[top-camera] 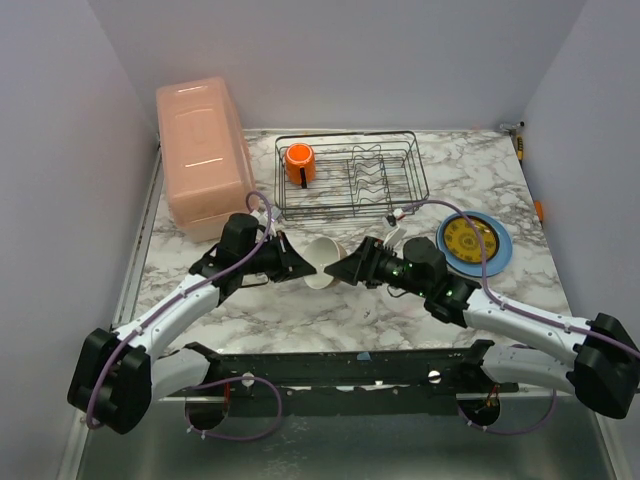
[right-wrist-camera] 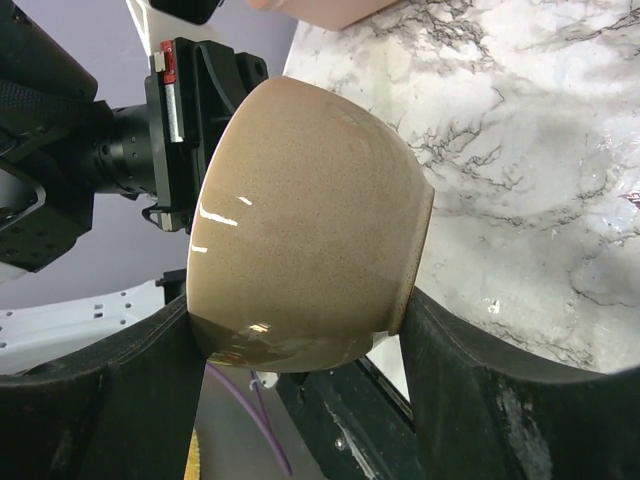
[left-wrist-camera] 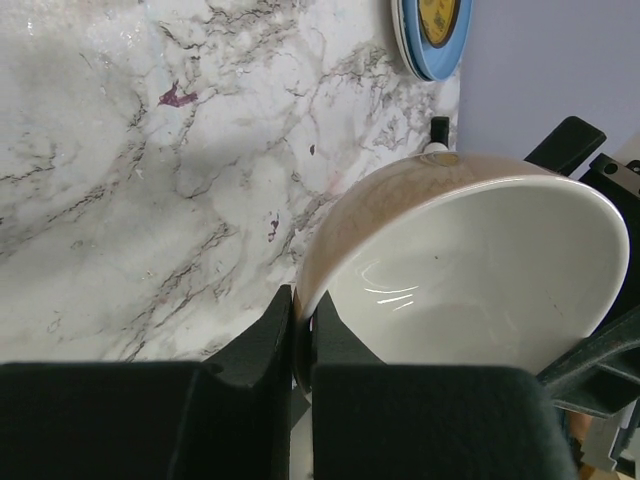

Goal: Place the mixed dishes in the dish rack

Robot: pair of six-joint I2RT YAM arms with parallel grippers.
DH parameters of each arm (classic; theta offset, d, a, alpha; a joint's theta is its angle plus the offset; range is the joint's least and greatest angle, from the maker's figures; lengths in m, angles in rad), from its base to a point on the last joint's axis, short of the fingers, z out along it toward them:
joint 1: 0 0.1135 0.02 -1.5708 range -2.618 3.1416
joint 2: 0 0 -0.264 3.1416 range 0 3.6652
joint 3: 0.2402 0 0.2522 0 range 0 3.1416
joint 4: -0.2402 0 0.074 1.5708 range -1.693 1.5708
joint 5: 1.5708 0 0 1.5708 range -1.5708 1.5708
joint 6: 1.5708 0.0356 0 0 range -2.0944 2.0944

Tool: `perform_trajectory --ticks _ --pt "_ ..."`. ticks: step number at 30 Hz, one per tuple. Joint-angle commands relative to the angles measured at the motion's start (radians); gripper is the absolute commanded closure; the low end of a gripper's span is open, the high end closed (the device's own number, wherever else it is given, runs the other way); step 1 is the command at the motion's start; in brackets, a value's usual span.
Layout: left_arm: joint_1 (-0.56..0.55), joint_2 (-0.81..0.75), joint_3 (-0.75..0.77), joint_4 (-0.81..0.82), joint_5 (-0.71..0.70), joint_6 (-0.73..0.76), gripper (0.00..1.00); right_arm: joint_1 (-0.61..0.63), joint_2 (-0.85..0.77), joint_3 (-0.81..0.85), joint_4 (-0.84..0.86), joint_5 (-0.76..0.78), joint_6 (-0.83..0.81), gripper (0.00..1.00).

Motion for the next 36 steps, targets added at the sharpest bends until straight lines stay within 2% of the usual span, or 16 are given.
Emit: perform_trajectory --ticks 1,5,8,9,12,14,17,19,24,28,32,36 --pt "-0.003 -0.018 0.055 -0.074 -0.072 0.038 1.00 0.005 0.013 -0.022 0.125 -0.012 0.029 0.48" --pt "-0.002 -0.027 0.074 -0.088 -0.064 0.038 0.98 0.005 0.051 -0.012 0.165 -0.047 0.050 0.75" --pt "-0.001 -0.057 0.066 -0.091 -0.075 0.050 0.81 0.006 0.064 -0.042 0.236 -0.067 0.092 0.96" --pt "-0.002 -0.070 0.060 -0.095 -0.086 0.057 0.75 0.005 0.068 -0.054 0.263 -0.064 0.108 0.99" --pt "-0.002 -0.108 0.055 -0.131 -0.112 0.080 0.54 0.005 0.081 -0.060 0.277 -0.055 0.141 1.00" --pt "-0.002 -0.139 0.053 -0.165 -0.145 0.101 0.44 0.005 0.092 -0.045 0.254 -0.040 0.154 1.00" --pt "-0.001 -0.193 0.057 -0.249 -0.202 0.126 0.16 0.005 0.094 -0.038 0.235 -0.022 0.174 1.00" --pt "0.000 -0.246 0.056 -0.290 -0.235 0.158 0.08 0.004 0.087 -0.039 0.215 0.003 0.173 1.00" --pt "0.002 -0.406 0.124 -0.469 -0.350 0.304 0.02 -0.005 0.100 0.022 0.095 0.052 0.125 1.00" --pt "0.003 -0.505 0.189 -0.604 -0.448 0.409 0.02 -0.026 0.117 0.098 0.017 0.090 0.063 1.00" --pt "0.002 -0.586 0.182 -0.641 -0.483 0.463 0.02 -0.061 0.176 0.237 -0.118 0.139 -0.041 1.00" --pt "0.001 -0.672 0.143 -0.586 -0.431 0.464 0.02 -0.098 0.288 0.432 -0.257 0.190 -0.178 1.00"
